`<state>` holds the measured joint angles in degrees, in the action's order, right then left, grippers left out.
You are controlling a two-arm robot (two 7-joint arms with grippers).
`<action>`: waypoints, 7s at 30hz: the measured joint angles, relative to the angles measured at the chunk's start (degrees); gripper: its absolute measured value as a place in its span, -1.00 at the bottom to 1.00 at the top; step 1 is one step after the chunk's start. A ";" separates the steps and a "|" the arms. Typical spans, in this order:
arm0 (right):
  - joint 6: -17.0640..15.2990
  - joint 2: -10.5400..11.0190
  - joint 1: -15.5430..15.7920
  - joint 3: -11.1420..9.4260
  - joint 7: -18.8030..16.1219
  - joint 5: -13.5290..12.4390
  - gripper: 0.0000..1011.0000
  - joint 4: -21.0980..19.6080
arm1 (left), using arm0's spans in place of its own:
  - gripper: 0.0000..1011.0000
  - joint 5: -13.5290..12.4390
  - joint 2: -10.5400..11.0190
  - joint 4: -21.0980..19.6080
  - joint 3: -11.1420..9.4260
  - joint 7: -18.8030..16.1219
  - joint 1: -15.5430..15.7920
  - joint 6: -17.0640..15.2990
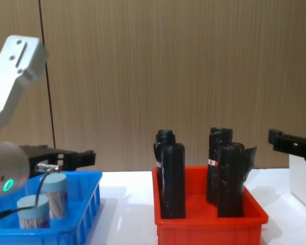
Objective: Pick the cotton swabs from the blue box and place them into the white box.
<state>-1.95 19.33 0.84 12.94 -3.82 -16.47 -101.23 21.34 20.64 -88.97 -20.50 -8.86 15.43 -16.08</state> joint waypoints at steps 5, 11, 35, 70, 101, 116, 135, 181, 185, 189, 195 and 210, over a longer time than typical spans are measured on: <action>0.00 0.00 0.00 0.00 0.00 0.00 0.98 0.00 | 0.99 1.43 0.54 0.42 0.85 -0.99 -0.60 -0.59; 0.00 0.00 0.00 0.00 0.00 0.00 0.98 0.00 | 0.99 2.86 1.16 1.08 1.70 -1.20 -1.19 -1.02; 0.00 0.00 0.00 0.00 0.00 0.00 0.98 0.00 | 0.99 2.88 1.60 7.55 3.63 3.34 0.50 -1.77; 0.00 0.00 0.00 0.00 0.00 0.00 0.98 0.00 | 0.79 -0.93 0.15 18.12 4.00 13.06 4.71 1.58; 0.00 0.00 0.00 0.00 0.00 0.00 0.98 0.00 | 0.33 -6.91 1.38 9.17 4.45 13.04 3.46 2.04; 0.00 0.00 0.00 0.00 0.00 0.00 0.98 0.00 | 0.33 -7.53 1.18 2.78 4.43 20.75 5.22 2.42; 0.00 0.00 0.00 0.00 0.00 0.00 0.98 0.00 | 0.33 -5.21 -1.42 1.81 3.30 35.21 10.71 1.28; -4.79 1.07 -1.24 -0.60 -4.15 0.47 0.98 -1.50 | 0.33 -6.89 -11.29 22.53 -0.63 61.79 31.24 -8.79; -7.01 1.36 -1.97 -0.77 -5.92 0.19 0.98 -2.05 | 0.33 -6.94 -11.41 22.84 -0.69 62.10 31.51 -8.91; -9.47 1.55 -2.88 -0.93 -7.76 -0.26 0.98 -2.47 | 0.33 -6.97 -11.51 23.06 -0.72 62.30 31.71 -8.98; -12.82 1.56 -4.69 -1.25 -10.13 -1.40 0.98 -2.62 | 0.33 -7.01 -11.61 23.30 -0.76 62.55 31.92 -9.08; -18.62 -0.05 -10.88 -1.59 -13.93 -3.48 0.98 0.78 | 0.33 -7.07 -11.71 23.57 -0.82 62.82 32.16 -9.17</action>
<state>-20.57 19.28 -10.04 11.35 -17.75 -19.94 -100.45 14.27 8.93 -65.40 -21.32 53.96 47.58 -25.25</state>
